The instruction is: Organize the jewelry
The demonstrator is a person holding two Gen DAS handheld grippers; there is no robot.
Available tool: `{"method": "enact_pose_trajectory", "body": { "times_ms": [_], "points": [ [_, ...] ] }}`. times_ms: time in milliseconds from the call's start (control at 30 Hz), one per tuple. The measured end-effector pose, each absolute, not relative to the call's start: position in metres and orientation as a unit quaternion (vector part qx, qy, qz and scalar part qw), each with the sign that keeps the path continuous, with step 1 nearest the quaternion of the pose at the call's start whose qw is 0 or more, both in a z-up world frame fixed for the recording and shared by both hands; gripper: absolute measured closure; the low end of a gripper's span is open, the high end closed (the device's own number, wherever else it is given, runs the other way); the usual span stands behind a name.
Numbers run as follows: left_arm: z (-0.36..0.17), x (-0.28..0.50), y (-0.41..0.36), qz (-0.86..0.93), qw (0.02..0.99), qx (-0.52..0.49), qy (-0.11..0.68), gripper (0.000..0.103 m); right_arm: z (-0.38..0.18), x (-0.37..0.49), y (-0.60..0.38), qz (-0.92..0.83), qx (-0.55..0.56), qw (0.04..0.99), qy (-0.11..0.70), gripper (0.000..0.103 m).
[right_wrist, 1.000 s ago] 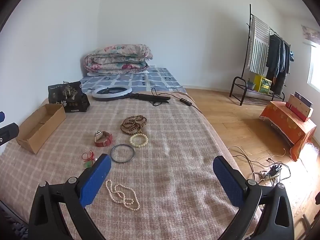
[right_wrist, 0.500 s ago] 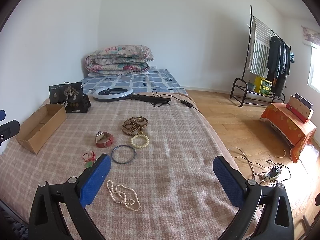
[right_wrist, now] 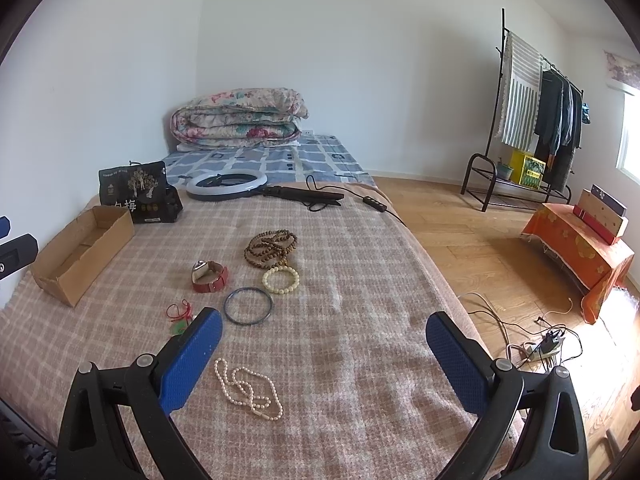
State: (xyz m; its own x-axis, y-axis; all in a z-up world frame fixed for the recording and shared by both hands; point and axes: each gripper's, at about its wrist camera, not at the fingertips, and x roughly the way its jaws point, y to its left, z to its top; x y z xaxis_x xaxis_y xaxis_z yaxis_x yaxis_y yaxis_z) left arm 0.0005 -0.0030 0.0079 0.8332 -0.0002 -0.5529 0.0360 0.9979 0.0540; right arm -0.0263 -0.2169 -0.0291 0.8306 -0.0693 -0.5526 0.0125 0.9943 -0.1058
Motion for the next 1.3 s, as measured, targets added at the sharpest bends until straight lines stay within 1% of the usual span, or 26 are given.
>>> {"method": "enact_pose_trajectory", "body": {
  "times_ms": [1300],
  "points": [
    [0.0106, 0.0013, -0.0006, -0.011, 0.957, 0.027, 0.287, 0.000, -0.0317, -0.0260, -0.2147, -0.015, -0.042, 0.953, 0.301, 0.000]
  ]
}}
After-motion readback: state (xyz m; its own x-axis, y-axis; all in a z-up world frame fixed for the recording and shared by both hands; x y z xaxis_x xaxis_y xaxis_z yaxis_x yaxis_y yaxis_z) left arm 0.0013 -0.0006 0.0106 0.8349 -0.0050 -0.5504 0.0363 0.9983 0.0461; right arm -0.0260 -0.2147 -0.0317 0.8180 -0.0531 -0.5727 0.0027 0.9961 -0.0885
